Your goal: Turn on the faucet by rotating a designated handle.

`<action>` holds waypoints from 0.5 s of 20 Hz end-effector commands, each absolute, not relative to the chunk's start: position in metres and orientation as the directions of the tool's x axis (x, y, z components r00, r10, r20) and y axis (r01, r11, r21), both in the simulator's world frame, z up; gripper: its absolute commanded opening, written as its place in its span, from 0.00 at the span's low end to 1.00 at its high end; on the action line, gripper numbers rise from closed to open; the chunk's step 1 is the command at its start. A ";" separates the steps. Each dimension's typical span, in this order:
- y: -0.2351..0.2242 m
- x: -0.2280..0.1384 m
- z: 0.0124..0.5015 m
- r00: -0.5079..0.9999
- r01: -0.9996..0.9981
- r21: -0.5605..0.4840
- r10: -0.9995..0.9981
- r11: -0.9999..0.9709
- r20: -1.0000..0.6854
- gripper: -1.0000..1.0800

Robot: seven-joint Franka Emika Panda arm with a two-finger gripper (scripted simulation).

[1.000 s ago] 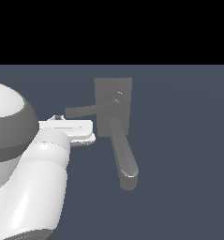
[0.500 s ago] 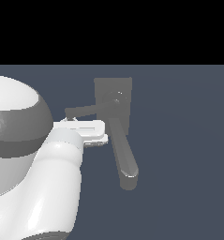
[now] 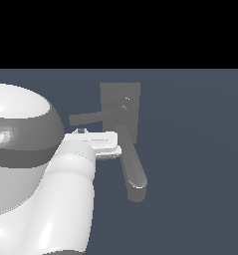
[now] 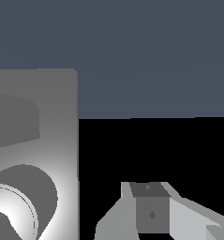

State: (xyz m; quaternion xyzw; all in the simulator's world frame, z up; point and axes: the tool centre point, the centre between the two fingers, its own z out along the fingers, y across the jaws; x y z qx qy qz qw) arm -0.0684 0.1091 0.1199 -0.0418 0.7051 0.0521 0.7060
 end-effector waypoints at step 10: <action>0.111 -0.069 0.144 -0.001 -0.132 0.013 0.013 0.991 -1.000 0.00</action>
